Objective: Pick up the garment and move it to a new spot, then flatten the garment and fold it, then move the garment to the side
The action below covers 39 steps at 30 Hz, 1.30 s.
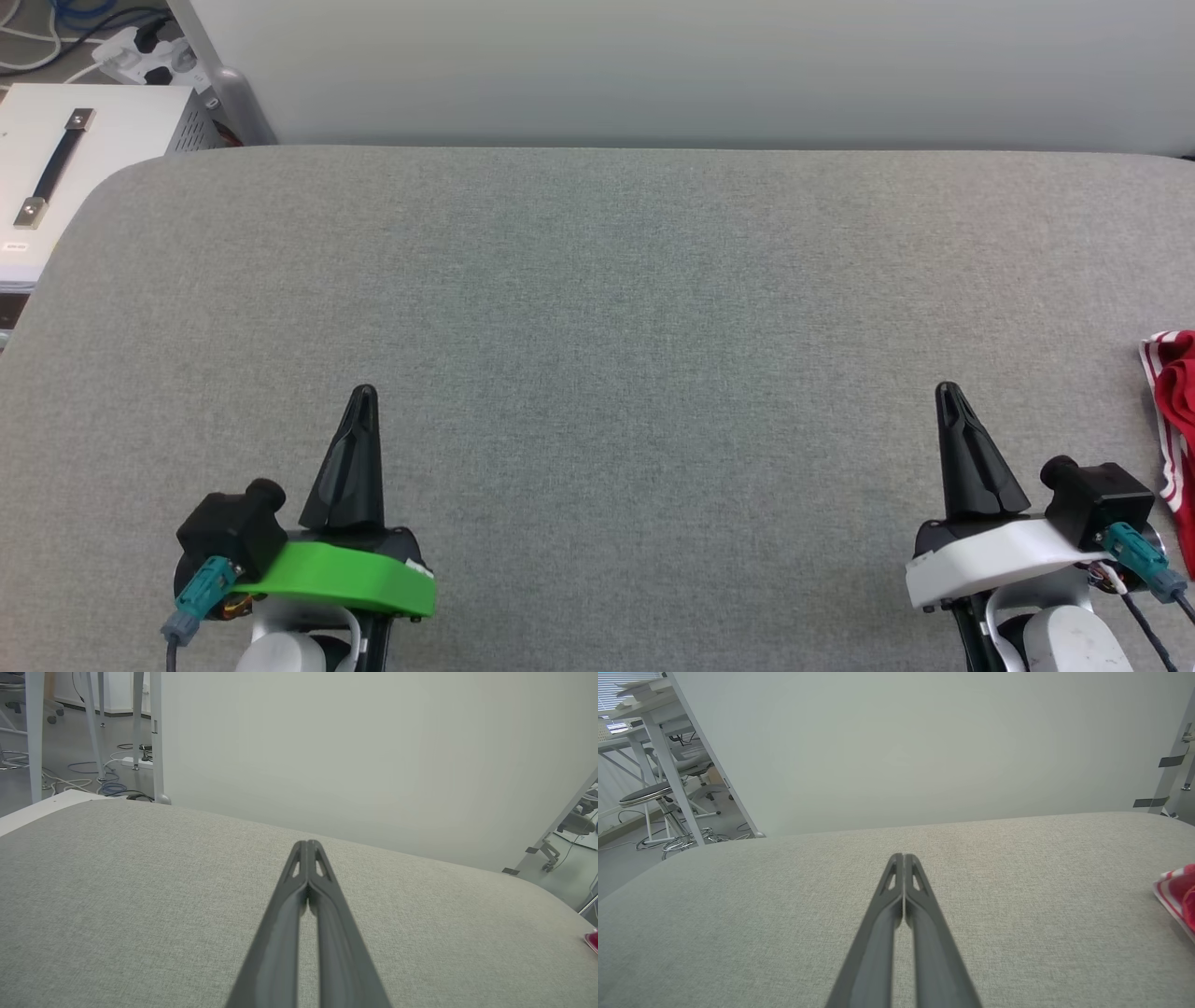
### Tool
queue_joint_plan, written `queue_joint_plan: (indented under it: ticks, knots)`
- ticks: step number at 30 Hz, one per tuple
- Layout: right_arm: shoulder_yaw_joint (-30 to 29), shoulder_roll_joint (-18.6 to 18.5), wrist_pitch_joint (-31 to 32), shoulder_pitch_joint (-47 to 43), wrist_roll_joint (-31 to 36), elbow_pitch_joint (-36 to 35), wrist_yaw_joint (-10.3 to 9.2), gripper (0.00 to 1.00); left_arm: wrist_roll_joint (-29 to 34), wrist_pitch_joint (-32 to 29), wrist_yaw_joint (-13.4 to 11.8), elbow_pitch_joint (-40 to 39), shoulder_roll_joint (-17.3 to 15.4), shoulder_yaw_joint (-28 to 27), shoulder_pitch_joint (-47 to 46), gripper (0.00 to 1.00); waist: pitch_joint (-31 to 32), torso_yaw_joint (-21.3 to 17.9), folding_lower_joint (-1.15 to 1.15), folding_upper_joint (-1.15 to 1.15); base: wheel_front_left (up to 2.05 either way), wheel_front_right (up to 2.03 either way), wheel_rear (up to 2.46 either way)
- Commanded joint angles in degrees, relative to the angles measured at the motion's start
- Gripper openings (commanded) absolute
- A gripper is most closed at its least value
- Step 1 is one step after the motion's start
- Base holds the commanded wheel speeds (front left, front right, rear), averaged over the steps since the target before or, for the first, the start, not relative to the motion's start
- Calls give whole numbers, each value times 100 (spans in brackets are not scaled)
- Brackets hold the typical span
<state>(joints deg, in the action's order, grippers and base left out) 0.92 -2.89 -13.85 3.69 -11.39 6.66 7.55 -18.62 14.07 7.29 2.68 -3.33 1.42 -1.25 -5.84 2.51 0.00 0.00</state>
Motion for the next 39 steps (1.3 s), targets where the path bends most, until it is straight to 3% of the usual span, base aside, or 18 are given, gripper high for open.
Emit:
queue_joint_plan:
  ticks: [1, 39]
  knots:
    - [0, 0, 26, -18, 60, -33, 0, 0, 89, -29, -36, -17, 3, -8, 7, 0, 9, -4, 0, 0, 0, 0, 0]
    - [-29, 1, 455, -129, 401, -233, -2, 0, 650, -465, -255, -96, 17, -50, 44, 0, 191, -82, 0, 0, 0, 0, 0]
